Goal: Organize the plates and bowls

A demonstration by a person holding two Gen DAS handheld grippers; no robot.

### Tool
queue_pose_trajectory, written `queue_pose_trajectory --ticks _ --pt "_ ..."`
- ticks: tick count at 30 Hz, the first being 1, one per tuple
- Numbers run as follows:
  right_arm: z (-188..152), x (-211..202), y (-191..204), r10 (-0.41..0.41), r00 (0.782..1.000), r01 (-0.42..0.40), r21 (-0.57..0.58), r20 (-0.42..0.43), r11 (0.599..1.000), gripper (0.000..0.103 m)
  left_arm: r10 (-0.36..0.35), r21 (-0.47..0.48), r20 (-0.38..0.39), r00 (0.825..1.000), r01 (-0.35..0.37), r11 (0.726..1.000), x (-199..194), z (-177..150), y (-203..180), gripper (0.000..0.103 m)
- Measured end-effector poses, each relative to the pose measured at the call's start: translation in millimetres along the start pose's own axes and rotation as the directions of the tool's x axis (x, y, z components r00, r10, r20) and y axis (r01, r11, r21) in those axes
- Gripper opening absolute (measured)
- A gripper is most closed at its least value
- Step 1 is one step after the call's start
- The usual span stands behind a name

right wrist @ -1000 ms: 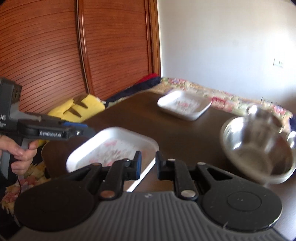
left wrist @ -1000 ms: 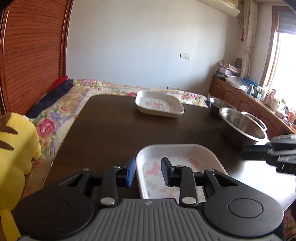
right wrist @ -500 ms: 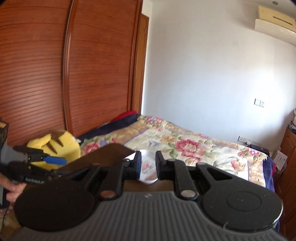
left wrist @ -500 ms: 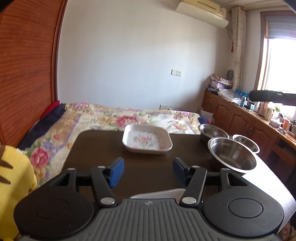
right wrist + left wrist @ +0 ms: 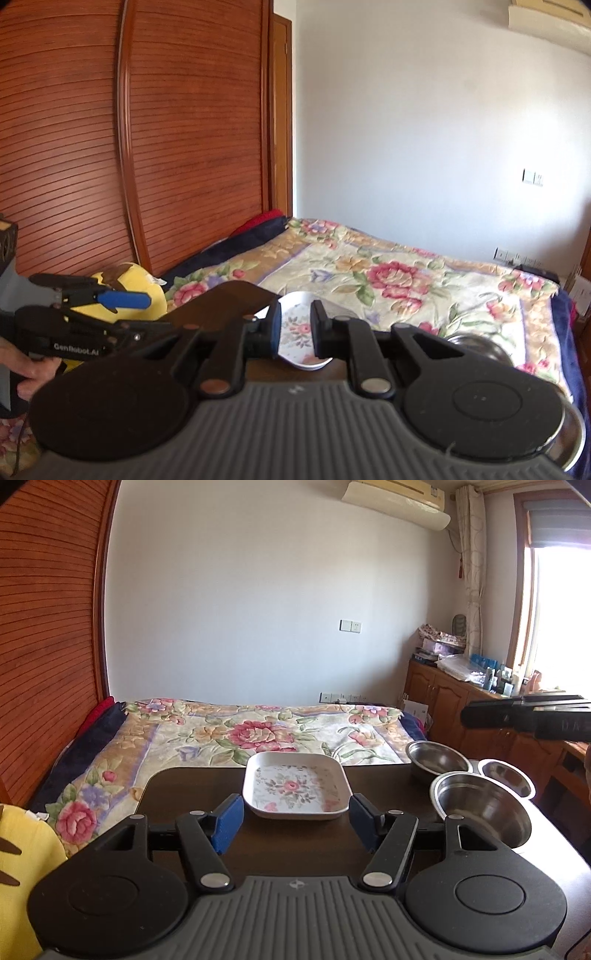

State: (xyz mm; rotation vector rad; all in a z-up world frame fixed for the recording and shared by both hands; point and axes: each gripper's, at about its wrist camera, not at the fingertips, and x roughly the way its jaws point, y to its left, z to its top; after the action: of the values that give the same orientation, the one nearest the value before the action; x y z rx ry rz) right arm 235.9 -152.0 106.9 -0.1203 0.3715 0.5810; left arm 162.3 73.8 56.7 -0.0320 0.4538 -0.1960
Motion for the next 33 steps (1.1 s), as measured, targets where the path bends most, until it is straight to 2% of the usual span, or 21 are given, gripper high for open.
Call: queue_pose_trajectory --ticks 4,8,24,31,33 --pt "-2.0 16.4 -6.4 0.003 1.000 -0.003 0.026 -0.025 1.000 0.019 0.003 0.007 -0.017 1.000 -0.003 1.000 16.2 4.3 5.1 0.066" --pt "-2.0 30.7 -14.2 0.010 0.999 -0.007 0.053 -0.041 0.999 0.041 0.007 0.013 -0.037 0.999 -0.007 1.000 31.3 6.7 11.3 0.067" --pt "3.9 105.1 -40.5 -0.033 0.987 0.040 0.043 -0.159 0.998 0.041 0.035 0.014 -0.093 0.995 -0.033 0.999 107.0 20.6 38.1 0.069" --pt "0.5 138.3 -50.3 -0.038 0.966 0.052 0.046 -0.256 0.998 0.041 0.028 0.034 -0.130 0.991 -0.024 0.999 142.9 22.7 41.9 0.069" --pt "0.2 145.1 -54.4 -0.046 0.961 0.061 0.048 -0.272 0.997 0.039 0.022 0.032 -0.144 0.989 -0.018 0.999 152.1 23.2 43.9 0.066"
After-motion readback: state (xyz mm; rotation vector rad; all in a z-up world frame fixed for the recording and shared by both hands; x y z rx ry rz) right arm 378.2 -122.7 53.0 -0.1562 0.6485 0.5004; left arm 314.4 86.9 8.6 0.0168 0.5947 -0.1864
